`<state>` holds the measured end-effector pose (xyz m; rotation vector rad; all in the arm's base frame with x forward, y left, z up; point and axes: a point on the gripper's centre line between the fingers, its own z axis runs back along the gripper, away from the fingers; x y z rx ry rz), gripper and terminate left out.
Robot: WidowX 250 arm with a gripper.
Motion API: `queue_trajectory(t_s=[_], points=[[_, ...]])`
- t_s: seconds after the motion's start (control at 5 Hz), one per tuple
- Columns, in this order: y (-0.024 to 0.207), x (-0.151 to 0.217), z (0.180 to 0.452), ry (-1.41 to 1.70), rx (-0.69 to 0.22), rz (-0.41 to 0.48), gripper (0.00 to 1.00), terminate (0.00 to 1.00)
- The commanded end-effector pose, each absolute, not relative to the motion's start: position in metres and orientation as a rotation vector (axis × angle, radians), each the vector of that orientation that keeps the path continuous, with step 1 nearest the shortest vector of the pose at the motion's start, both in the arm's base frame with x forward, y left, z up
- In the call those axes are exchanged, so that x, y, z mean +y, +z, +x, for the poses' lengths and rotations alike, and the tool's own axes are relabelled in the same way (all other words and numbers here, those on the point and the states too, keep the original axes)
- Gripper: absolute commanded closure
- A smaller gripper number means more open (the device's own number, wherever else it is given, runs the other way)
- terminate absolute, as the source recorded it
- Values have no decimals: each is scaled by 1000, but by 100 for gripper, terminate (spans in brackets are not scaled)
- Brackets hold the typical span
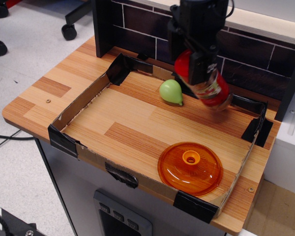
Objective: Upright basil bottle
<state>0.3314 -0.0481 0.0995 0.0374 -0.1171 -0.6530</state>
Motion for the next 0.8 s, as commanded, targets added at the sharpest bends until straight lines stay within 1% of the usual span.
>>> queue_trajectory(t_s=[0.0,0.2,0.4,0.6], points=[[117,-61,332,-637,-48,61,100,0],[117,-65,320,-625,30,65,100,0],[116,-66,317,-606,77,88,100,0],[110,-68,318,-573,129,155,100,0]])
